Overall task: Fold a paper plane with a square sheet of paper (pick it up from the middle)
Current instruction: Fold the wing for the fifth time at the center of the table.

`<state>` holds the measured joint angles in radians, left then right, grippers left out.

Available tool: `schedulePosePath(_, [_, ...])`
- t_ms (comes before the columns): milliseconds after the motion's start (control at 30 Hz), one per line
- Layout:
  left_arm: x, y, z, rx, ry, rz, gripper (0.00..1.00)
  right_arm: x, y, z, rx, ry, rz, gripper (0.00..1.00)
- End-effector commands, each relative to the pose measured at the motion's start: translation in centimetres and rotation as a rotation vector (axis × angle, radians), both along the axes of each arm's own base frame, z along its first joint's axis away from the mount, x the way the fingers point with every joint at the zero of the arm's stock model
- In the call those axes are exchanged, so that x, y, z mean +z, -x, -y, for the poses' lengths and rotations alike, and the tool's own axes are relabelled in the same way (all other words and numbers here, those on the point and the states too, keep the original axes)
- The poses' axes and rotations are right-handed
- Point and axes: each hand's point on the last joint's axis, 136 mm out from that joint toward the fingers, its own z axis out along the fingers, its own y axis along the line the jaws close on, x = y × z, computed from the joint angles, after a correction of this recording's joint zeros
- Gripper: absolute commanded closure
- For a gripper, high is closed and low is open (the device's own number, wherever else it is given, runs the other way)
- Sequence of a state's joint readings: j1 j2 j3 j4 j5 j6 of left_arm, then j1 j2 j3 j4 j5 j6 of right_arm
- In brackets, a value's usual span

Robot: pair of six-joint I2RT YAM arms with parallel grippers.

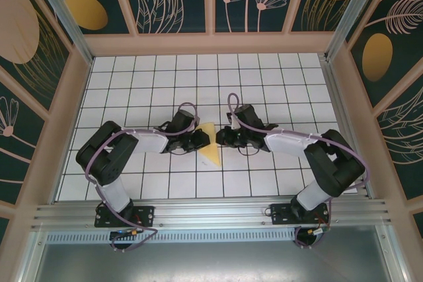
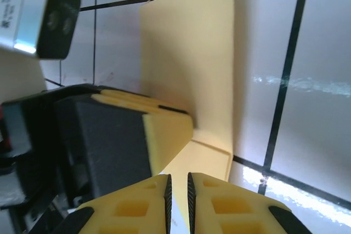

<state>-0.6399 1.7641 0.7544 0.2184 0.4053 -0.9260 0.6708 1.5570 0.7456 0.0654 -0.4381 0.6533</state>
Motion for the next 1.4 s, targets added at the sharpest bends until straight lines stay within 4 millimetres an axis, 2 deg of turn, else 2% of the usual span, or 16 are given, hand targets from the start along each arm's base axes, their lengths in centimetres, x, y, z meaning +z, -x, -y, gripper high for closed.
schedulePosePath(0, [-1.2,0.2,-0.5,-0.017,-0.057,-0.009,0.83,0.7,1.8,-1.4,0.089,-0.041,0.0,0.82])
schedulePosePath(167, [-1.1,0.3,-0.6,-0.022,-0.066,-0.006,0.83,-1.4,1.0,-1.5,0.064,0.004,-0.032,0.87])
schedulePosePath(400, [-0.9,0.2,-0.5,-0.034,-0.062,0.001,0.82,-2.7,0.2,-1.9,0.075,-0.019,-0.052,0.89])
schedulePosePath(600, [-0.2,0.0,-0.4,-0.032,-0.053,0.018,0.81,-5.4,0.1,-0.1,0.031,0.047,-0.11,0.89])
schedulePosePath(667, [0.5,-0.2,-0.3,-0.027,-0.042,0.04,0.76,-6.6,0.5,0.4,0.027,0.08,-0.132,0.89])
schedulePosePath(767, [3.1,-0.9,-0.2,-0.01,-0.018,0.106,0.67,-7.5,1.1,0.9,0.018,0.088,-0.153,0.9])
schedulePosePath(933, [6.0,-1.4,-3.0,0.115,-0.061,0.202,0.43,-8.4,1.5,1.6,-0.005,0.116,-0.17,0.9])
schedulePosePath(1000, [5.8,-1.0,-4.7,0.182,-0.094,0.198,0.38,-8.4,1.5,1.6,-0.007,0.115,-0.17,0.9])
schedulePosePath(1100, [5.1,0.0,-5.8,0.242,-0.077,0.165,0.38,-8.4,1.4,1.6,-0.011,0.115,-0.167,0.9])
schedulePosePath(1367, [3.8,1.7,-5.1,0.278,0.078,0.077,0.4,-8.8,1.4,1.7,-0.018,0.115,-0.172,0.9])
